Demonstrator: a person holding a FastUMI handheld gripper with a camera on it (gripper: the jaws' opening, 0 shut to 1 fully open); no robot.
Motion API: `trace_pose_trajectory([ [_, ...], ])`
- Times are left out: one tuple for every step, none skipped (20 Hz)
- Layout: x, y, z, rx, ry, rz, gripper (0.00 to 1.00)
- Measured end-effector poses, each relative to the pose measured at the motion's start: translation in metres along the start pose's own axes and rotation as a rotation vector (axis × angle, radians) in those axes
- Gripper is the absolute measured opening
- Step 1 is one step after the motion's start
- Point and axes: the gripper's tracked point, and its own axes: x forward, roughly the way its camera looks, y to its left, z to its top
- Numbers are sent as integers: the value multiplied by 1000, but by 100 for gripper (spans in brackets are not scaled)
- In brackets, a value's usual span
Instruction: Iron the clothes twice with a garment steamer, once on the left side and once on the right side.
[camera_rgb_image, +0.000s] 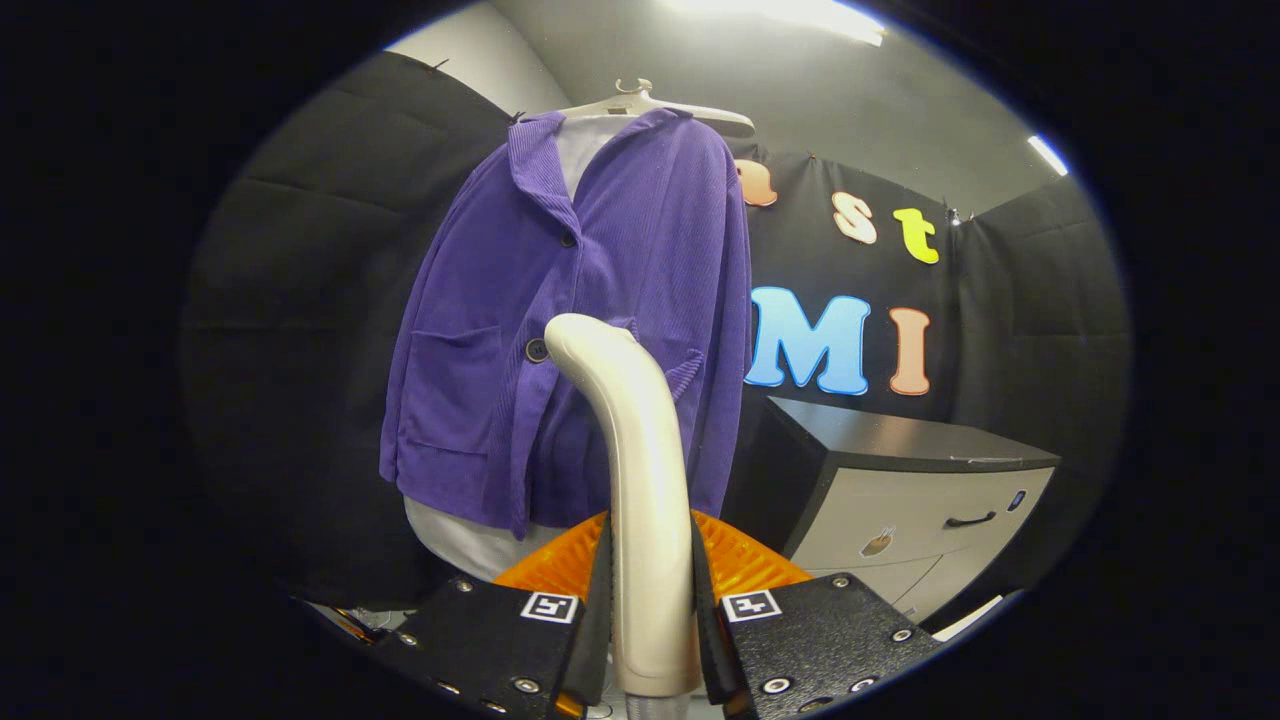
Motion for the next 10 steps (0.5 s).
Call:
trace_pose_trajectory([
  [-2,0,-6,0,6,-2,38],
  [-3,1,-14,-2,21,1,38],
  [-2,3,-27,-3,58,11,38],
  [-3,3,-35,-7,71,11,38],
  [-5,2,-42,-16,76,9,38],
  [-7,2,-46,-21,83,9,38],
  [-8,4,-54,-24,99,12,38],
  [-11,5,-62,-27,113,12,38],
  [-14,4,-68,-29,121,11,38],
  [-15,5,-75,-23,137,18,38],
])
